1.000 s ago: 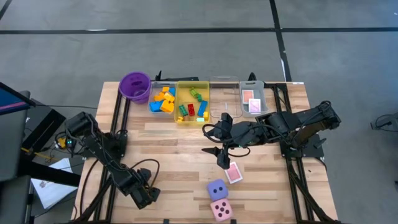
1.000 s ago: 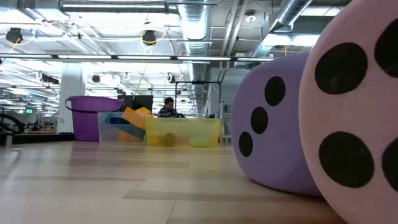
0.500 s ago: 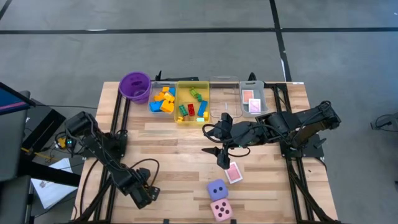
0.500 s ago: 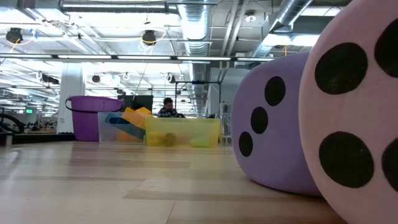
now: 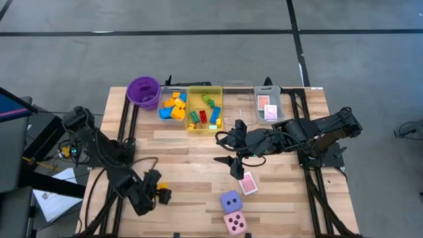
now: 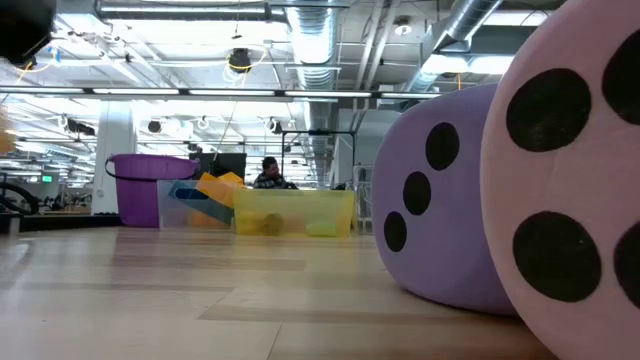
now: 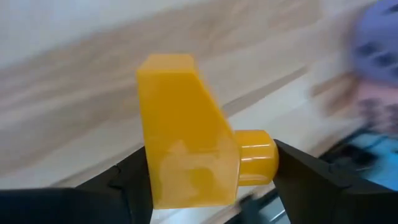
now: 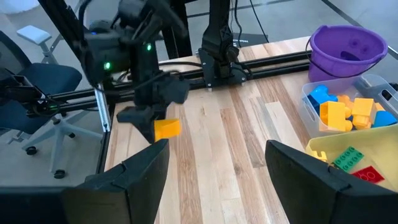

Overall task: Pick & Place Toys
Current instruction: Put the big yellow game piece into the white bin, then put the red deck of cards into the gray bin

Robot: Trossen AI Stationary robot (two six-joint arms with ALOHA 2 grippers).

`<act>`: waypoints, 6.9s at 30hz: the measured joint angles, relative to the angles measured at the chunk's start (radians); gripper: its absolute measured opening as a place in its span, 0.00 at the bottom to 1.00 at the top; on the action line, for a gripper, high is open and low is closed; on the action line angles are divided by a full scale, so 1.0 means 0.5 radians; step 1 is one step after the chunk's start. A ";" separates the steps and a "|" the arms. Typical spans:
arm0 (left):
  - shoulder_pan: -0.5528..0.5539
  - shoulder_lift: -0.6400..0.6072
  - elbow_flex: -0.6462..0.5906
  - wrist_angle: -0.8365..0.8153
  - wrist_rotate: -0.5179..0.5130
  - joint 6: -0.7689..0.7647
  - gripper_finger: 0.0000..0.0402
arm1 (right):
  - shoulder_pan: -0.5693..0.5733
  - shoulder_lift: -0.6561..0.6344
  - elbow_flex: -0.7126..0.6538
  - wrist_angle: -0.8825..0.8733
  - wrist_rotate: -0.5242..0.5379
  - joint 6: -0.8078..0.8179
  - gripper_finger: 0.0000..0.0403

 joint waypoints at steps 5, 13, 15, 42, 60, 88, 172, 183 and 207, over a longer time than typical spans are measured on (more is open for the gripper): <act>0.119 -0.172 0.002 -0.004 -0.191 0.214 0.65 | 0.000 0.000 0.000 0.000 0.000 0.000 0.64; 0.471 -0.368 0.004 -0.002 -0.296 0.711 0.65 | 0.000 0.000 0.000 0.000 0.001 0.039 0.64; 0.569 -0.404 0.004 -0.003 -0.295 0.840 0.65 | 0.000 0.000 0.000 0.000 0.002 0.062 0.64; 2.303 -0.544 0.005 0.050 -0.289 2.232 0.65 | 0.005 0.000 0.000 0.000 0.004 0.359 0.64; 2.722 -0.544 0.005 0.051 -0.104 2.608 0.86 | 0.007 0.000 0.000 -0.001 0.003 0.381 0.64; 1.255 -0.544 0.008 1.861 0.373 2.592 0.80 | -0.436 -0.063 0.911 -0.327 -0.472 -0.218 0.64; 1.201 0.124 0.285 1.858 0.044 2.445 0.80 | 1.279 -1.168 -2.291 0.493 1.155 1.989 0.64; 1.315 0.964 1.000 1.454 0.571 2.279 0.80 | 1.380 -1.148 -2.490 0.515 1.038 2.088 0.64; 1.389 1.757 1.504 1.478 1.205 2.192 0.51 | 1.362 -0.882 -2.488 0.510 0.571 2.222 0.64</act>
